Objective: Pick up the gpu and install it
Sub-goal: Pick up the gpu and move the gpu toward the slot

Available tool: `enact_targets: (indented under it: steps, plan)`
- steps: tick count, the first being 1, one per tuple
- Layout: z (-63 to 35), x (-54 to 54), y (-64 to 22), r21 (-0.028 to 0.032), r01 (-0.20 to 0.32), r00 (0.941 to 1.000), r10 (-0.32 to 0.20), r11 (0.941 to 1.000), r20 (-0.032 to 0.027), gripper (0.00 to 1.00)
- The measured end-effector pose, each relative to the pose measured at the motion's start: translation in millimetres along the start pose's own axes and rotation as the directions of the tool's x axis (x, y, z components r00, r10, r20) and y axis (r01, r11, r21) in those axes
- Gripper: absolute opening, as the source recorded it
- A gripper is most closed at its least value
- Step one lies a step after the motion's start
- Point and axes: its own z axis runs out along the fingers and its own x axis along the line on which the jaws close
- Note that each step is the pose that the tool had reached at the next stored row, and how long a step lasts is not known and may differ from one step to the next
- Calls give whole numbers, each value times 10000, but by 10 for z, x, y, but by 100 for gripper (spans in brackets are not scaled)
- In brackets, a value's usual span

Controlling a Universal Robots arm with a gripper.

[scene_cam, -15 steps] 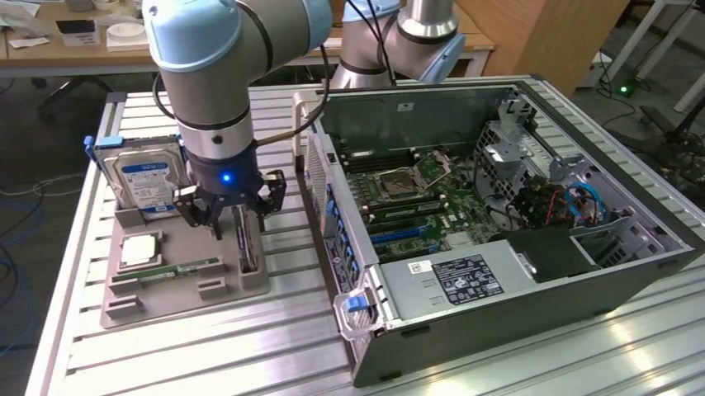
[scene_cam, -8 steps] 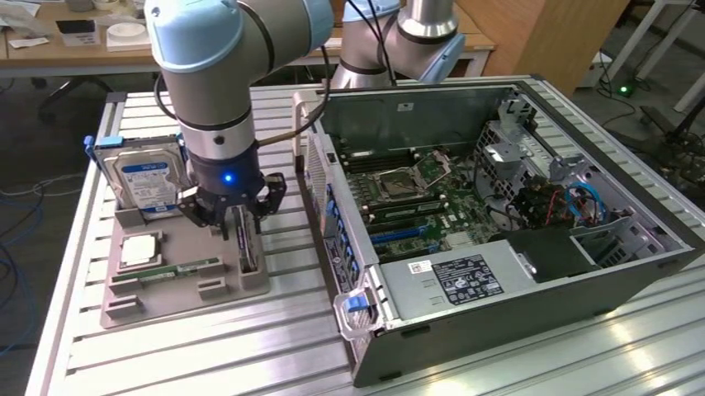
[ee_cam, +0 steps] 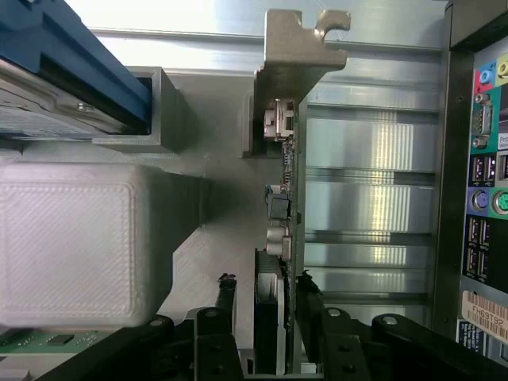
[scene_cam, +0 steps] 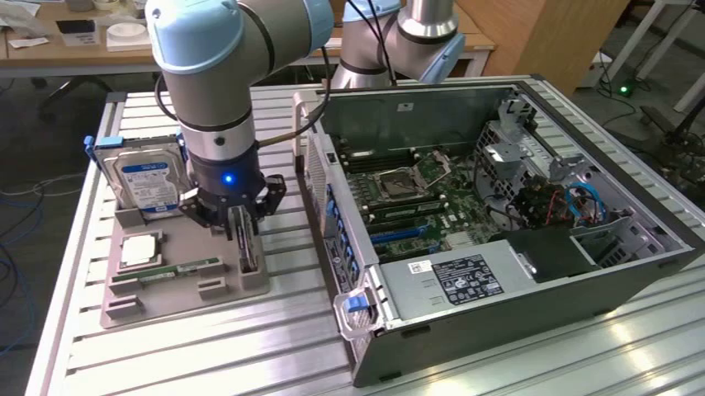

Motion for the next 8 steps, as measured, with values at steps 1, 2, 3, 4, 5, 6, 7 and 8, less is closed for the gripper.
enact_targets:
  steps: [1,2,3,4,5,6,7,8]
  plan:
    - [1,0,0,1,-1,10000,1,10000,0,44]
    - [1,0,0,1,-1,10000,1,10000,0,42]
    - [2,0,0,2,-1,10000,1,10000,0,42]
    - [4,-3,0,1,-1,10000,1,10000,2,35]
    - [6,-7,0,3,0,10000,0,10000,4,35]
    - [7,-12,-1,6,0,10000,0,10000,3,35]
    - [8,-16,-1,8,1,10000,-1,10000,2,35]
    - [9,-18,-1,9,0,10000,0,10000,2,35]
